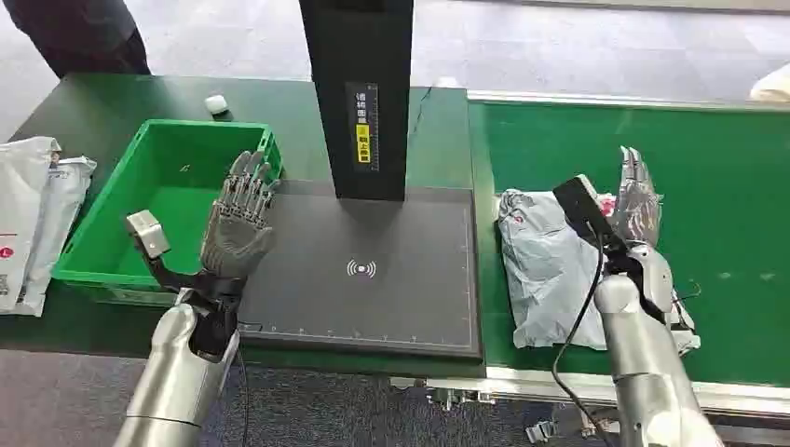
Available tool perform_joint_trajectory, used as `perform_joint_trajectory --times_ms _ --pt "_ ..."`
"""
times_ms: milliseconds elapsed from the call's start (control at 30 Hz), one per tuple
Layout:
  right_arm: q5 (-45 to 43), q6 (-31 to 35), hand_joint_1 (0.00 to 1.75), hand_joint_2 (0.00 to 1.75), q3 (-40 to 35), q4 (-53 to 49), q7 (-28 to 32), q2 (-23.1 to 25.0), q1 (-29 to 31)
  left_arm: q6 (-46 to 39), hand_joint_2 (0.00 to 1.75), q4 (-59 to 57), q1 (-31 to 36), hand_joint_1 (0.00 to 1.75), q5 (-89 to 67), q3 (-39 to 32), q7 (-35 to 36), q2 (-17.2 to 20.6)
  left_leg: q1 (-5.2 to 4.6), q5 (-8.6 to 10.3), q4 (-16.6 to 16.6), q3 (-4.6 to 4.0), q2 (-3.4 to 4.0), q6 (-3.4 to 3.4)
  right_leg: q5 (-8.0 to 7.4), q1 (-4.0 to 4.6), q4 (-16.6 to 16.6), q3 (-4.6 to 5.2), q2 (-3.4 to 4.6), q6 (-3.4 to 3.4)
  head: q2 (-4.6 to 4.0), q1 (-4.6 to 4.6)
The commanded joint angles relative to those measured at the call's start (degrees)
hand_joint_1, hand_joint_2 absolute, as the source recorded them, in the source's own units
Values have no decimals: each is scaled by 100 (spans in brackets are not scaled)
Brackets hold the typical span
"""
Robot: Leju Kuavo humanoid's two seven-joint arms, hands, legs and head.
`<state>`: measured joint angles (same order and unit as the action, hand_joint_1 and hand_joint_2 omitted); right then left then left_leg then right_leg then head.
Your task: Moved the parcel from conveyor to table for the left to box.
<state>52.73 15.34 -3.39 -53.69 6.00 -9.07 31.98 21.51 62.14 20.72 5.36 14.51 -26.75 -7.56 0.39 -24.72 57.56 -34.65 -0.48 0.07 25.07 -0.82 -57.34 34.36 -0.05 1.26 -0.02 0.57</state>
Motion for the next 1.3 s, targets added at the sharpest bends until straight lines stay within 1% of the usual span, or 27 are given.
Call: perform_joint_trajectory --times_ms 33,100,133,167,233,267,300,333,400,433,467,500,533,567,667,700,800,833,867,967,1000,1033,1067,1100,1133,1233,1300 --pt "126 -857 0 175 -59 1841 -355 -514 657 19 175 -450 190 0 -44 170 15 114 1 -1 -8 18 -3 -1 3 3 8 -20 -5 -5 0 -2" --pt "81 -1232 0 175 -175 2021 -448 -656 704 50 175 -432 166 0 -87 167 -13 131 -1 -2 -18 36 -5 -2 6 1 17 -38 -10 -9 0 2" --pt "12 -1511 0 175 -261 2099 -496 -742 709 73 175 -414 154 0 -102 155 1 130 0 -2 -9 19 -5 -1 5 2 8 -21 -8 -6 0 0" --pt "8 -1519 0 175 -257 2121 -491 -780 684 75 175 -410 153 0 -102 153 2 132 -1 -3 -14 30 -3 -1 6 2 13 -31 -8 -7 0 0" --pt "1 -1525 0 175 -256 2131 -483 -787 679 76 175 -407 153 0 -102 152 3 132 -1 -5 -11 27 0 -1 6 3 10 -28 -5 -7 0 0" --pt "1 -1525 0 175 -256 2131 -483 -787 679 76 175 -407 153 0 -102 152 3 132 -1 -2 -7 11 1 0 3 2 5 -11 -1 -4 0 -2" --pt "1 -1525 0 175 -256 2131 -483 -787 679 76 175 -407 153 0 -102 152 3 132 -1 -5 -11 25 6 -1 4 2 10 -24 2 -6 0 0" --pt "10 -1528 0 175 -272 2127 -496 -767 692 77 175 -404 157 0 -102 152 4 130 -1 -3 -7 11 4 -1 3 1 4 -11 2 -4 0 0" --pt "10 -1528 0 175 -272 2127 -496 -767 692 77 175 -404 157 0 -102 152 4 130 -3 -5 -14 28 10 -1 4 0 10 -26 5 -8 0 0" --pt "13 -1563 0 175 -307 2127 -500 -769 697 82 175 -400 156 0 -102 147 12 128 -2 -5 -9 19 9 -1 4 0 5 -17 5 -7 0 0" --pt "41 -2013 0 175 -512 2210 -675 -864 676 107 175 -406 156 0 -121 139 39 121 -2 -3 -7 9 5 0 2 0 3 -8 2 -5 0 0" --pt "48 -2067 0 175 -557 2222 -689 -911 622 104 175 -416 157 0 -129 133 43 111 -1 -4 -10 17 10 -1 2 1 6 -14 7 -7 0 0" --pt "62 -2417 0 175 -735 2257 -695 -996 541 115 175 -432 157 0 -160 119 49 86 -2 -5 -13 27 10 -1 4 1 10 -24 5 -9 0 0" --pt "2 -2681 0 175 -831 2279 -611 -1071 442 121 175 -426 147 0 -187 102 55 62 1 -4 -10 19 -1 -1 4 4 10 -22 -4 -7 0 0" --pt "-18 -2952 0 175 -1187 2199 -511 -1302 175 82 175 -375 38 0 -282 28 58 45 2 -3 -20 32 -17 0 8 5 21 -40 -22 -7 0 0" --pt "31 -3039 0 175 -1319 2171 -533 -1363 132 82 175 -360 6 0 -303 15 46 51 2 -4 -12 19 -10 0 7 4 13 -23 -14 -5 0 0" --pt "-34 -3470 0 175 -1688 1892 -313 -1603 -13 105 175 -319 -41 0 -350 -38 3 61 0 -8 -16 29 -7 1 10 2 16 -33 -11 -6 0 0" --pt "-41 -3475 0 175 -1686 1881 -335 -1577 8 102 175 -313 -55 0 -350 -47 3 75 0 -7 -8 12 -7 0 7 2 8 -15 -9 -3 0 0" --pt "-34 -3466 0 175 -1774 1767 -332 -1588 -4 83 175 -205 -122 0 -355 -73 21 87 1 -9 -12 23 -4 -1 9 3 12 -25 -7 -5 0 0" --pt "-92 -3873 0 175 -2052 1868 -288 -1521 277 127 175 -205 -22 0 -346 -96 128 84 0 -13 -13 28 17 1 5 2 12 -24 13 -7 0 0" --pt "-147 -3939 0 175 -2169 1937 -214 -1532 345 124 175 -230 22 0 -345 -104 150 68 1 -11 -7 15 16 2 2 3 7 -12 13 -5 0 0" --pt "-200 -3989 0 175 -2232 1974 -149 -1539 363 122 175 -230 41 0 -344 -106 161 66 -1 -10 -10 23 11 1 4 2 10 -21 7 -7 0 0" --pt "-306 -4166 0 175 -2318 1992 20 -1564 356 135 175 -227 55 0 -342 -102 172 68 1 -9 -5 10 11 1 3 3 4 -8 7 -5 0 0" --pt "-456 -4276 0 175 -2399 1935 183 -1620 285 143 175 -216 56 0 -337 -99 183 76 -1 -9 -8 20 9 1 4 3 7 -18 4 -6 0 -2" --pt "-524 -4294 0 175 -2465 1872 236 -1657 224 134 175 -193 33 0 -335 -105 185 85 2 -8 -7 16 2 2 4 5 8 -16 -2 -5 0 0" --pt "-567 -4267 0 175 -2498 1804 226 -1677 137 138 175 -168 -9 0 -334 -106 182 101 3 -10 -14 32 2 0 6 6 17 -32 -2 -7 0 0" --pt "-567 -4267 0 175 -2498 1804 226 -1677 137 138 175 -168 -9 0 -334 -106 182 101 3 -8 -7 16 1 1 4 5 8 -16 -1 -3 0 0"
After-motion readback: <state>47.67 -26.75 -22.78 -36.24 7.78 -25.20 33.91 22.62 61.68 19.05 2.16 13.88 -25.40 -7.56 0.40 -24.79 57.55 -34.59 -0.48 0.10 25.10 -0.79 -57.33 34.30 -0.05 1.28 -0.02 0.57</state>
